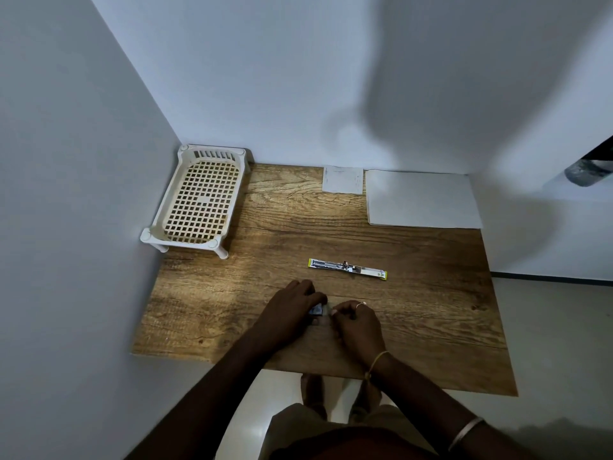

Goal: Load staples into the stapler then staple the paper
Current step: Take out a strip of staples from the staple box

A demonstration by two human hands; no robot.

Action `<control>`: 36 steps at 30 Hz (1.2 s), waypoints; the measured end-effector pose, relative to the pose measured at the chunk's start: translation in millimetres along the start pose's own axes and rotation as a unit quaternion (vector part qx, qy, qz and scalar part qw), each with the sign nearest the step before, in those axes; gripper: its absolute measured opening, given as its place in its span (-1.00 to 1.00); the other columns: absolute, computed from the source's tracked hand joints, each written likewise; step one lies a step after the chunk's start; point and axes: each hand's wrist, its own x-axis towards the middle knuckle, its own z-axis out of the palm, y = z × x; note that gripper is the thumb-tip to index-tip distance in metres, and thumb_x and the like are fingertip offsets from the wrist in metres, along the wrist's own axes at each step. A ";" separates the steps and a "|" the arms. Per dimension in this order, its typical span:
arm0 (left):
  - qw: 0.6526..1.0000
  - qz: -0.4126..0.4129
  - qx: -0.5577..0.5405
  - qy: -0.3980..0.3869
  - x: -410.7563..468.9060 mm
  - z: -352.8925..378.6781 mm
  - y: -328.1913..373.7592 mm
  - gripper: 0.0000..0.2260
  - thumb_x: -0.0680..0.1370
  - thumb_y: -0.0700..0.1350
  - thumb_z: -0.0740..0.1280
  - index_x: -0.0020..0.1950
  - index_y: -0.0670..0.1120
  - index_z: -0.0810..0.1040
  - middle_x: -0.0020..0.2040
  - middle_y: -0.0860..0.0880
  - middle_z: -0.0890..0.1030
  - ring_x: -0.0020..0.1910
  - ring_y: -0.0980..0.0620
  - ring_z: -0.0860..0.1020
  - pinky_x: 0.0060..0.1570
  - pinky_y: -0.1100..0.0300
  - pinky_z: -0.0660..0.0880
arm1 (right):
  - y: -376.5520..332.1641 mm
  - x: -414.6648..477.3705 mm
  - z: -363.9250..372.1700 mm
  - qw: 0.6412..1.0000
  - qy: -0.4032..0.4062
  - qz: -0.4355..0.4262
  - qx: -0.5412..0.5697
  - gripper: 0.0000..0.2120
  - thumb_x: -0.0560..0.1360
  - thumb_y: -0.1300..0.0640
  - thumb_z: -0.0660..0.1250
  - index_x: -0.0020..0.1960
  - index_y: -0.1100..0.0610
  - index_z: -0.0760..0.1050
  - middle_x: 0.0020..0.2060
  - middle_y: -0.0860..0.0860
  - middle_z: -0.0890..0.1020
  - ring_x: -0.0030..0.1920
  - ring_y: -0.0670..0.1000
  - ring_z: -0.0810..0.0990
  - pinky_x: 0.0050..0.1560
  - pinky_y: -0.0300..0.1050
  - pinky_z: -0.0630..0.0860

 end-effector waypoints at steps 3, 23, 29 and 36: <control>1.000 0.002 0.011 -0.002 0.5 0.1 -0.1 -0.62 0.52 -0.05 0.43 0.34 0.06 0.52 0.22 -0.02 0.50 0.15 -0.05 0.45 -0.02 0.04 0.48 | -2.9 4.2 3.0 1.000 -0.013 -0.011 -0.012 -0.85 0.56 0.11 0.37 -0.02 0.14 0.70 -0.22 0.09 0.72 -0.19 0.06 0.67 -0.04 -0.04 0.59; 0.990 -0.057 -0.102 0.075 -11.4 18.0 -0.8 -0.45 0.47 -0.17 0.46 0.45 0.01 0.47 0.20 0.03 0.60 0.09 0.01 0.46 -0.08 0.25 0.26 | -11.5 13.4 6.3 0.996 -0.039 0.049 0.060 -0.88 0.42 0.23 0.49 -0.29 0.18 0.70 -0.49 0.14 0.62 -0.51 0.04 0.53 -0.41 -0.16 0.45; 0.989 -0.061 -0.108 0.079 -13.2 20.5 -2.1 -0.46 0.47 -0.14 0.46 0.44 0.04 0.47 0.19 0.06 0.60 0.07 0.05 0.46 -0.09 0.26 0.25 | -10.5 9.4 11.2 0.997 -0.029 0.043 0.056 -0.89 0.42 0.20 0.50 -0.28 0.19 0.70 -0.47 0.15 0.64 -0.49 0.03 0.55 -0.39 -0.13 0.48; 0.988 -0.055 -0.116 0.087 -12.7 20.0 -2.5 -0.55 0.51 -0.09 0.44 0.40 0.04 0.51 0.16 0.06 0.62 0.04 0.07 0.47 -0.13 0.36 0.23 | -8.5 8.6 13.0 0.999 -0.017 0.027 0.036 -0.87 0.39 0.06 0.57 -0.21 0.12 0.72 -0.43 0.07 0.69 -0.50 -0.04 0.59 -0.40 -0.19 0.48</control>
